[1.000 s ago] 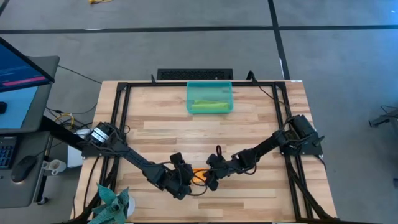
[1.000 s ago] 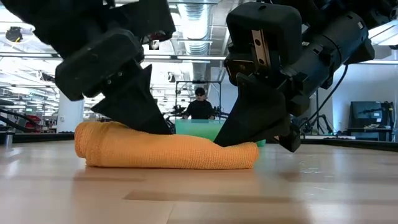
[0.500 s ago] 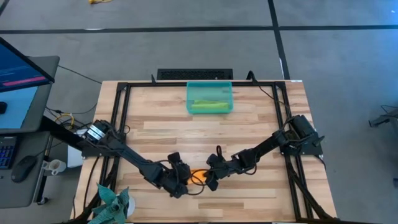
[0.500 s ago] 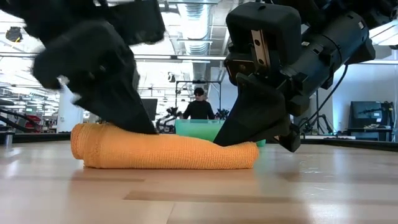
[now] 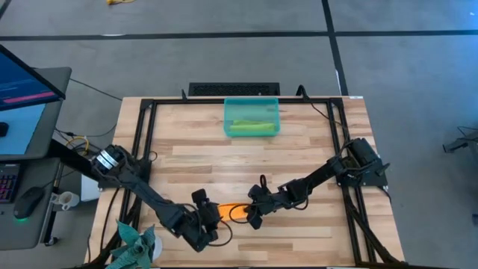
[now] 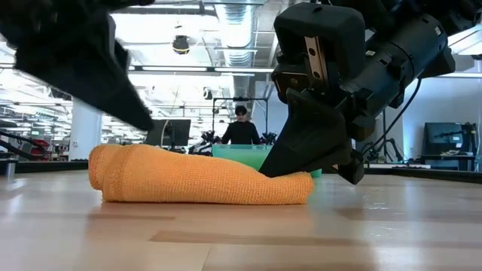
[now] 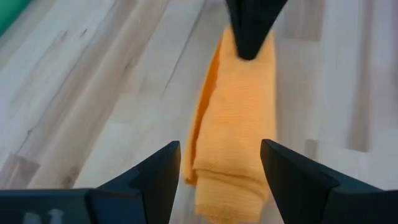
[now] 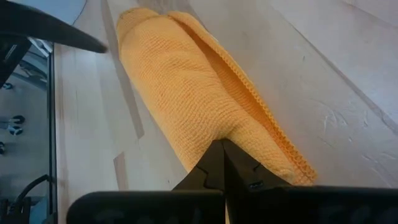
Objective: Roll microfiber towels into tight, uniform cylinder then place into a basket
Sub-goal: Roll the yellow microfiber towel
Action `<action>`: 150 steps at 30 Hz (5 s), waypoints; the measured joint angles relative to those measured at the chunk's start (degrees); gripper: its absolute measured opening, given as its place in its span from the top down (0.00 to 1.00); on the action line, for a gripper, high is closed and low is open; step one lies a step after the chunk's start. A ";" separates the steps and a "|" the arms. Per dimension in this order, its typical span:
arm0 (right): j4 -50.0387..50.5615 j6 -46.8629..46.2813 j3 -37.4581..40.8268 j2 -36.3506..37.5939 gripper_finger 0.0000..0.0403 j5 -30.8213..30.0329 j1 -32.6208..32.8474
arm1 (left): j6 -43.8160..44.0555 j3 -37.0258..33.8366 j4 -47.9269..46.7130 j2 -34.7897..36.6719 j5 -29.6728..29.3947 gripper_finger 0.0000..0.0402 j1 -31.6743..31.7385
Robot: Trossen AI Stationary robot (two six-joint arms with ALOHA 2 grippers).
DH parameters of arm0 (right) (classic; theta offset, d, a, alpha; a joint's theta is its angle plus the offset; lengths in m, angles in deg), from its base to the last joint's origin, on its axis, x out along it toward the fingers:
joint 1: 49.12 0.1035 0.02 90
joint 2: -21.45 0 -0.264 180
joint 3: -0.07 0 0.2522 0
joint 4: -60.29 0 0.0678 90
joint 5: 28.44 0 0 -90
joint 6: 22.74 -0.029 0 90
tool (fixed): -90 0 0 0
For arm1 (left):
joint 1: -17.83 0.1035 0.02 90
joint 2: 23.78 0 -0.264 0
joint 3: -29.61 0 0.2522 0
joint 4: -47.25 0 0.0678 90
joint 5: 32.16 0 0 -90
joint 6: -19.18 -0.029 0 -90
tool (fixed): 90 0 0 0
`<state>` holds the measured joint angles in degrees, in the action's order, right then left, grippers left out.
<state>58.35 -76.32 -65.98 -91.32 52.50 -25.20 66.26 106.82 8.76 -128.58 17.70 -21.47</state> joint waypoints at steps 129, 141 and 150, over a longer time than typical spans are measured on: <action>-1.15 3.10 0.06 -0.09 0.97 -1.54 0.05 | -4.30 -12.86 31.85 -4.31 7.34 0.46 2.60; -1.33 1.54 -0.04 0.09 0.74 3.88 -0.36 | -2.39 -12.84 29.35 -4.39 8.43 0.46 2.56; 6.11 9.86 0.38 8.63 0.63 11.13 -3.95 | -2.35 -12.92 28.79 -4.50 9.09 0.46 2.58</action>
<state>64.46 -66.46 -65.60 -82.69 63.64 -29.14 63.92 93.90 37.54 -133.08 26.79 -18.90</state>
